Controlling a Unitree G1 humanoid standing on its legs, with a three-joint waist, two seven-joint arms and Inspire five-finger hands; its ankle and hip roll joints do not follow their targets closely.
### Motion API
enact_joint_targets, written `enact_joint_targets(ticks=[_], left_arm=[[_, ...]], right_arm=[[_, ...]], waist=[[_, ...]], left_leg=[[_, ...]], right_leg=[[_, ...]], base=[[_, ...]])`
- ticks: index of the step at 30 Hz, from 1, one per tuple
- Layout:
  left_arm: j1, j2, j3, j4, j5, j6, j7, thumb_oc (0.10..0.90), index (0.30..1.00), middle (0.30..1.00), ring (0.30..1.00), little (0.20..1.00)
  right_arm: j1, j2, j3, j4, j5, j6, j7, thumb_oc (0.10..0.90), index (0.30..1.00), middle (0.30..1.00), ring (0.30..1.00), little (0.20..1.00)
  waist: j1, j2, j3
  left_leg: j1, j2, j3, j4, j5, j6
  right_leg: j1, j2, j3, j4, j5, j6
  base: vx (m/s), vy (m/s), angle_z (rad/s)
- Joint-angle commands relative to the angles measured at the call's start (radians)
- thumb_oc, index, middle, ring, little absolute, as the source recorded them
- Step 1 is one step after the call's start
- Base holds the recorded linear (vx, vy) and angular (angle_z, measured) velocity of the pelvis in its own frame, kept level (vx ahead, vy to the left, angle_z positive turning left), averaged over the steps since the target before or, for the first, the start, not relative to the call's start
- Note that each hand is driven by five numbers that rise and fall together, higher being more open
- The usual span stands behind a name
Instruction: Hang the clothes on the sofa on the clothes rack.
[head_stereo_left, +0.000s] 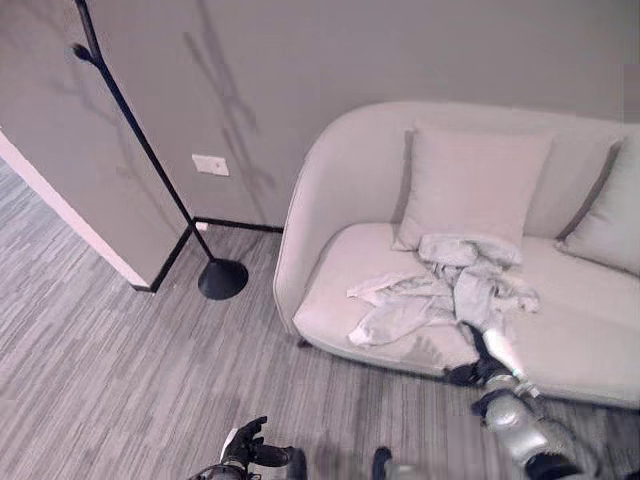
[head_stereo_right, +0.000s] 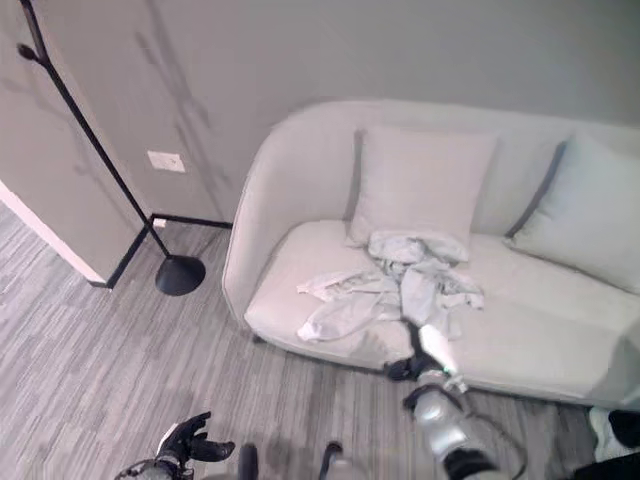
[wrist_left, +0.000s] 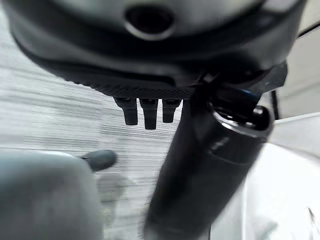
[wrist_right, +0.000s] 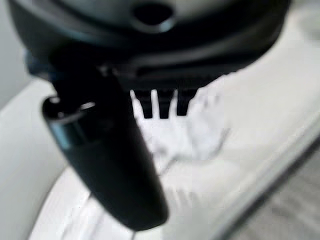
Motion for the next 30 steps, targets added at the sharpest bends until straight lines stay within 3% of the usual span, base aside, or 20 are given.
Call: enact_joint_targets(ticks=[1, 2, 3, 4, 6, 7, 9, 10, 11, 12, 14, 16, 17, 22, 30], left_arm=[[0.018, 0.028, 0.010, -0.004, -0.051, -0.015, 0.005, 0.800, 0.900, 0.900, 0.900, 0.900], [0.015, 0.042, 0.020, -0.007, -0.051, -0.021, 0.011, 0.800, 0.900, 0.900, 0.900, 0.900], [0.026, 0.060, 0.044, -0.004, -0.046, -0.023, 0.021, 0.800, 0.900, 0.900, 0.900, 0.900], [0.039, 0.062, 0.061, -0.006, -0.076, -0.031, 0.034, 0.800, 0.900, 0.900, 0.900, 0.900], [0.051, 0.032, 0.054, -0.037, -0.114, -0.039, 0.038, 0.800, 0.900, 0.900, 0.900, 0.900], [0.047, 0.025, 0.039, -0.042, -0.111, -0.043, 0.046, 0.800, 0.900, 0.900, 0.900, 0.900], [0.045, 0.011, 0.023, -0.069, -0.123, -0.036, 0.047, 0.800, 0.900, 0.900, 0.900, 0.900], [0.045, 0.014, 0.005, -0.107, -0.125, -0.043, 0.056, 0.800, 0.900, 0.900, 0.900, 0.900], [0.042, 0.016, -0.007, -0.119, -0.121, -0.044, 0.056, 0.800, 0.900, 0.900, 0.900, 0.900], [0.041, 0.018, -0.023, -0.126, -0.111, -0.043, 0.050, 0.800, 0.900, 0.900, 0.900, 0.900], [0.038, 0.020, -0.031, -0.122, -0.105, -0.041, 0.047, 0.800, 0.900, 0.900, 0.900, 0.900], [0.040, 0.031, -0.035, -0.118, -0.106, -0.040, 0.041, 0.800, 0.900, 0.900, 0.900, 0.900], [0.053, 0.023, -0.034, -0.077, -0.088, -0.029, 0.035, 0.800, 0.900, 0.900, 0.900, 0.900], [0.045, 0.017, -0.049, -0.012, -0.031, -0.022, 0.034, 0.800, 0.900, 0.900, 0.900, 0.900], [-0.007, 0.021, -0.071, -0.041, -0.008, -0.036, 0.063, 0.800, 0.900, 0.900, 0.900, 0.900]], right_arm=[[-0.111, -0.050, 0.001, -0.083, -0.021, -0.027, -0.084, 0.800, 0.900, 0.900, 0.900, 0.900], [-0.102, -0.057, -0.009, -0.093, -0.031, -0.021, -0.089, 0.800, 0.900, 0.900, 0.900, 0.900], [-0.124, -0.048, 0.002, -0.055, -0.031, -0.022, -0.098, 0.800, 0.900, 0.900, 0.900, 0.900], [-0.142, -0.063, 0.004, -0.057, -0.015, -0.033, -0.101, 0.800, 0.900, 0.900, 0.900, 0.900], [-0.180, -0.105, 0.010, -0.047, -0.022, -0.041, -0.147, 0.800, 0.900, 0.900, 0.900, 0.900], [-0.196, -0.107, 0.006, -0.025, -0.007, -0.047, -0.177, 0.800, 0.900, 0.900, 0.900, 0.900], [-0.202, -0.107, -0.007, -0.010, 0.025, -0.037, -0.215, 0.800, 0.900, 0.900, 0.900, 0.900], [-0.206, -0.104, -0.010, 0.007, 0.041, -0.038, -0.236, 0.800, 0.900, 0.900, 0.900, 0.900], [-0.207, -0.099, -0.016, 0.015, 0.063, -0.043, -0.232, 0.800, 0.900, 0.900, 0.900, 0.900], [-0.206, -0.091, -0.024, 0.026, 0.095, -0.050, -0.226, 0.800, 0.900, 0.900, 0.900, 0.900], [-0.207, -0.084, -0.034, 0.042, 0.130, -0.061, -0.227, 0.800, 0.900, 0.900, 0.900, 0.900], [-0.222, -0.077, -0.024, 0.050, 0.180, -0.085, -0.213, 0.800, 0.900, 0.900, 0.900, 0.900], [-0.225, -0.053, -0.020, 0.054, 0.210, -0.100, -0.197, 0.800, 0.900, 0.900, 0.900, 0.900], [-0.231, -0.014, -0.020, 0.018, 0.257, -0.124, -0.170, 0.800, 0.900, 0.900, 0.900, 0.900], [-0.238, 0.062, 0.029, -0.126, 0.242, -0.144, -0.128, 0.800, 0.900, 0.900, 0.900, 0.900]], waist=[[0.045, -0.037, -0.014], [0.052, -0.065, -0.016], [0.073, -0.100, -0.031], [0.076, -0.098, -0.045], [0.076, -0.065, -0.037], [0.077, -0.057, -0.031], [0.081, -0.066, -0.010], [0.104, -0.076, 0.019], [0.107, -0.085, 0.023], [0.109, -0.088, 0.024], [0.111, -0.089, 0.023], [0.132, -0.079, 0.027], [0.131, -0.069, 0.013], [0.115, -0.070, 0.003], [0.111, -0.081, 0.032]], left_leg=[[0.075, 0.045, -0.097, 0.009, -0.168, -0.060], [0.084, 0.052, -0.102, 0.015, -0.181, -0.075], [0.105, 0.093, -0.086, 0.016, -0.184, -0.101], [0.105, 0.174, -0.097, 0.034, -0.172, -0.130], [0.035, 0.254, -0.133, 0.148, -0.075, -0.149], [0.011, 0.280, -0.134, 0.195, -0.030, -0.157], [-0.030, 0.293, -0.099, 0.292, 0.010, -0.137], [-0.090, 0.207, -0.134, 0.340, -0.063, -0.121], [-0.132, 0.148, -0.149, 0.325, -0.118, -0.110], [-0.162, 0.115, -0.147, 0.288, -0.121, -0.108], [-0.203, 0.104, -0.134, 0.237, -0.082, -0.108], [-0.244, 0.101, -0.110, 0.129, -0.003, -0.116], [-0.206, 0.114, -0.110, 0.045, 0.006, -0.112], [-0.184, 0.096, -0.087, 0.029, 0.005, -0.110], [-0.171, 0.067, -0.071, 0.015, -0.021, -0.090]], right_leg=[[0.224, -0.130, -0.063, -0.366, 0.058, -0.078], [0.269, -0.124, -0.052, -0.448, 0.072, -0.068], [0.250, -0.108, -0.042, -0.439, 0.082, -0.048], [0.238, -0.046, -0.047, -0.427, 0.056, -0.063], [0.291, 0.060, -0.102, -0.482, 0.006, -0.123], [0.322, 0.092, -0.123, -0.515, -0.003, -0.143], [0.387, 0.128, -0.143, -0.561, -0.025, -0.179], [0.414, 0.133, -0.134, -0.581, -0.034, -0.190], [0.419, 0.131, -0.137, -0.596, -0.034, -0.189], [0.422, 0.137, -0.148, -0.610, -0.034, -0.187], [0.415, 0.141, -0.157, -0.617, -0.034, -0.186], [0.408, 0.162, -0.157, -0.620, -0.038, -0.186], [0.411, 0.186, -0.143, -0.610, -0.057, -0.183], [0.411, 0.161, -0.135, -0.612, -0.050, -0.177], [0.360, 0.100, -0.123, -0.595, -0.012, -0.144]], base=[[0.28, -0.540, 0.34], [0.39, -0.714, 0.30], [0.40, -0.799, 0.19], [0.39, -0.852, 0.27], [0.24, -0.699, 0.12], [0.16, -0.455, 0.29], [0.19, -0.386, 0.13], [0.20, -0.340, 0.05], [0.13, -0.174, 0.35], [0.08, -0.057, 0.33], [0.04, 0.004, -0.12], [0.13, 0.041, 0.00], [0.16, 0.035, -0.39], [0.13, 0.107, -0.41], [-0.02, 0.110, 0.02]])
